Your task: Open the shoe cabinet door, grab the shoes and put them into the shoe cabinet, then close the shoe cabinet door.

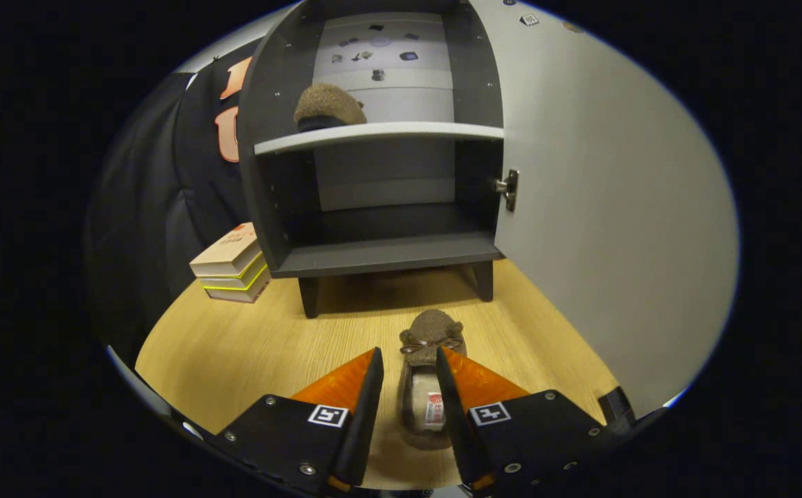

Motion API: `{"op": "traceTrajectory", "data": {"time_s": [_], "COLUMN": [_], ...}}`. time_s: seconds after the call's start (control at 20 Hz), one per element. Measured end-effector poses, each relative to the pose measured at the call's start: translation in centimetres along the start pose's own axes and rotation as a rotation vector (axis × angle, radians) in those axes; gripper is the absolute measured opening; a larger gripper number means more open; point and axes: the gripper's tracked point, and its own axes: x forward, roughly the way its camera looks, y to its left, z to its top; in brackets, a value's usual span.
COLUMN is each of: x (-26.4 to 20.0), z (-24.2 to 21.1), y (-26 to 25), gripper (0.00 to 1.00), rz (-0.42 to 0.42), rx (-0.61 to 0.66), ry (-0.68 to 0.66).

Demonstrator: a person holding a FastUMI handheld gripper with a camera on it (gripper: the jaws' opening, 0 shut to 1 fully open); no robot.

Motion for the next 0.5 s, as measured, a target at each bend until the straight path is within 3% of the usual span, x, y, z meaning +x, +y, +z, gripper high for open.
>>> {"op": "traceTrajectory", "data": {"time_s": [0.5], "x": [7.1], "z": [-4.9], "y": [0.5], "gripper": [0.50], "rz": [-0.011], "rx": [0.009], "ry": [0.110]}}
